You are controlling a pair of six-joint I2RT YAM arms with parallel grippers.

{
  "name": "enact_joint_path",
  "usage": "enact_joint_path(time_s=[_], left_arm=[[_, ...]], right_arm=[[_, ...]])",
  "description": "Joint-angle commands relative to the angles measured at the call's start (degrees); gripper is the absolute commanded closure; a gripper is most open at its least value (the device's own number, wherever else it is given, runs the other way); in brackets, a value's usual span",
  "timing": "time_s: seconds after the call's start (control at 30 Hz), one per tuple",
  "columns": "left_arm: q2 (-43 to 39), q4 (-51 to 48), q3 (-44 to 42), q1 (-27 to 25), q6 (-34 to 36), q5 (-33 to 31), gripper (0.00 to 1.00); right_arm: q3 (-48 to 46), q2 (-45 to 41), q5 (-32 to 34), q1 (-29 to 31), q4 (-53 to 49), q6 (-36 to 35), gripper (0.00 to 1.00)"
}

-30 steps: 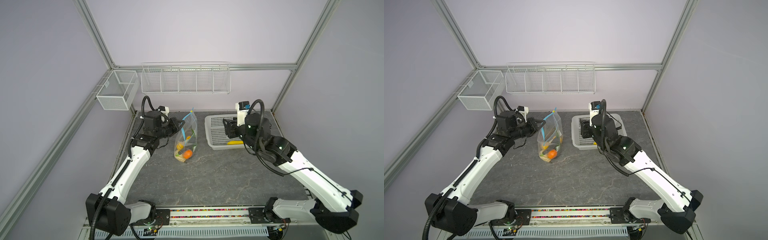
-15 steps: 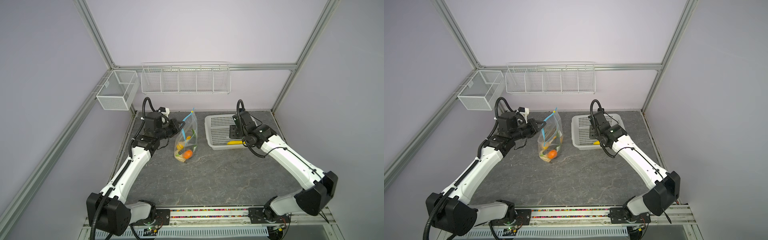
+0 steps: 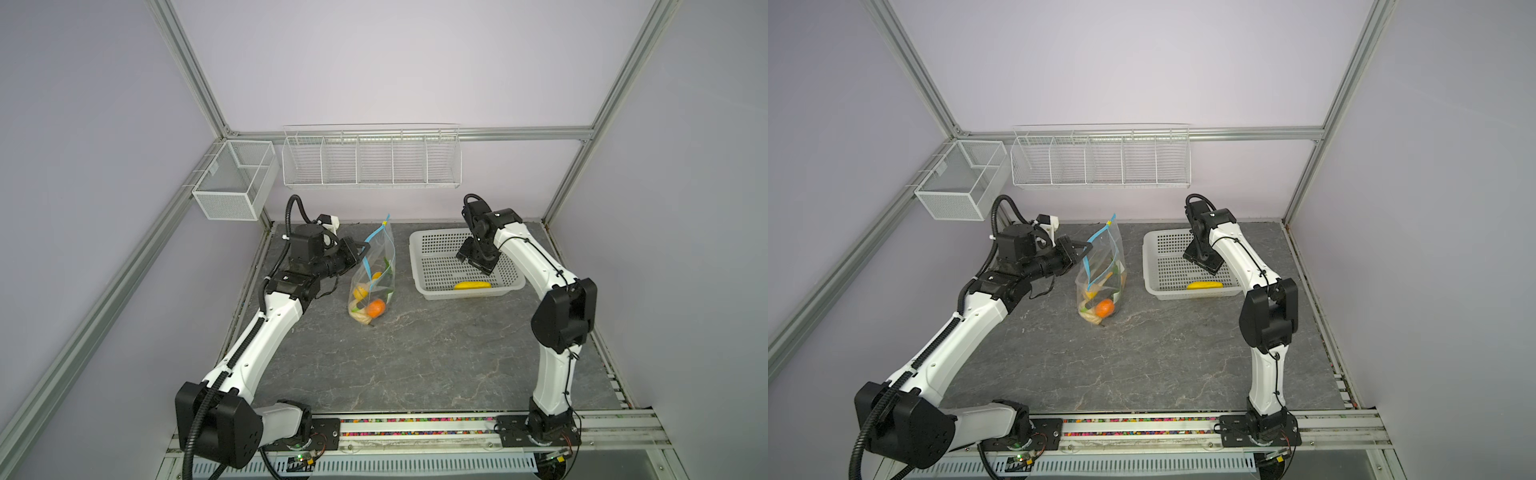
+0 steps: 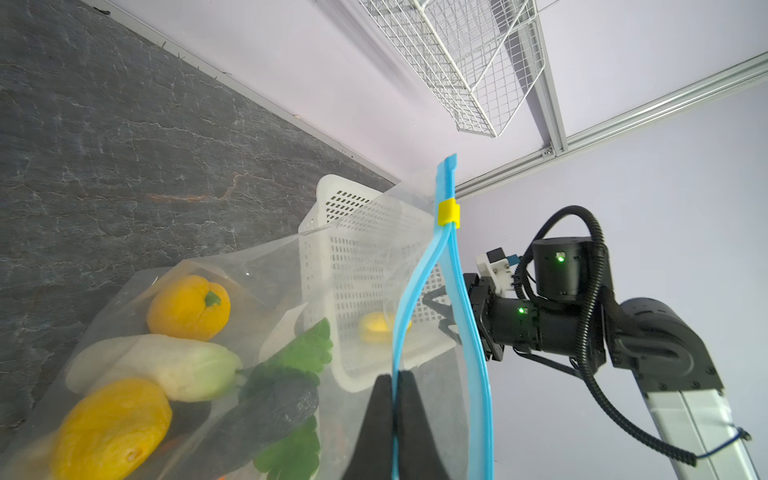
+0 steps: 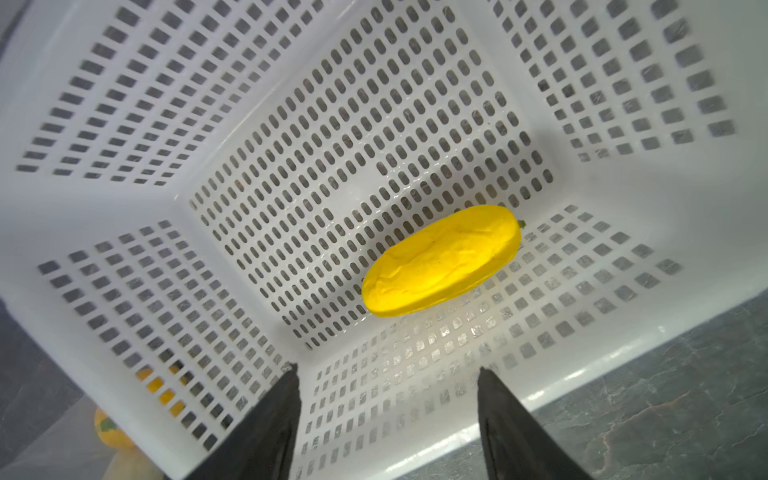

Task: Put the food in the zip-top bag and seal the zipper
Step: 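Move the right gripper back over the basket to the yellow fruit, then lower the right gripper onto the yellow fruit and close on it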

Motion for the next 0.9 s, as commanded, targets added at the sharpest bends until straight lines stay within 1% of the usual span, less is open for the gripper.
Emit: enact_joint_path(time_s=[0.0, 0.17, 0.23, 0.33, 0.53, 0.73, 0.87], left_arm=[[-0.1, 2.3, -2.1, 0.3, 0.0, 0.6, 1.00], [-0.7, 0.8, -2.8, 0.6, 1.0, 0.6, 1.00], [-0.7, 0.7, -3.0, 0.7, 1.1, 0.8, 1.00], [-0.8, 1.0, -3.5, 0.7, 0.9, 1.0, 1.00], [-1.0, 0.4, -3.6, 0.7, 1.1, 0.8, 1.00], [-1.9, -2.4, -3.4, 0.7, 2.1, -0.2, 1.00], [-2.9, -3.0, -3.4, 0.8, 2.7, -1.4, 1.00]], right_arm=[[2.9, 2.2, -2.2, -0.8, -10.8, 5.8, 0.31], [-4.4, 0.6, -3.1, -1.3, -5.3, 8.1, 0.31], [-5.4, 0.8, -4.7, -1.7, -4.6, 8.3, 0.31], [-6.9, 0.6, -4.7, -1.8, -3.4, 8.7, 0.31], [-8.3, 0.6, -2.4, -2.0, 0.1, 7.2, 0.31], [-13.3, 0.3, -3.8, -2.2, 5.5, 7.4, 0.32], [-14.7, 1.0, -2.0, -2.6, 6.9, 6.9, 0.31]])
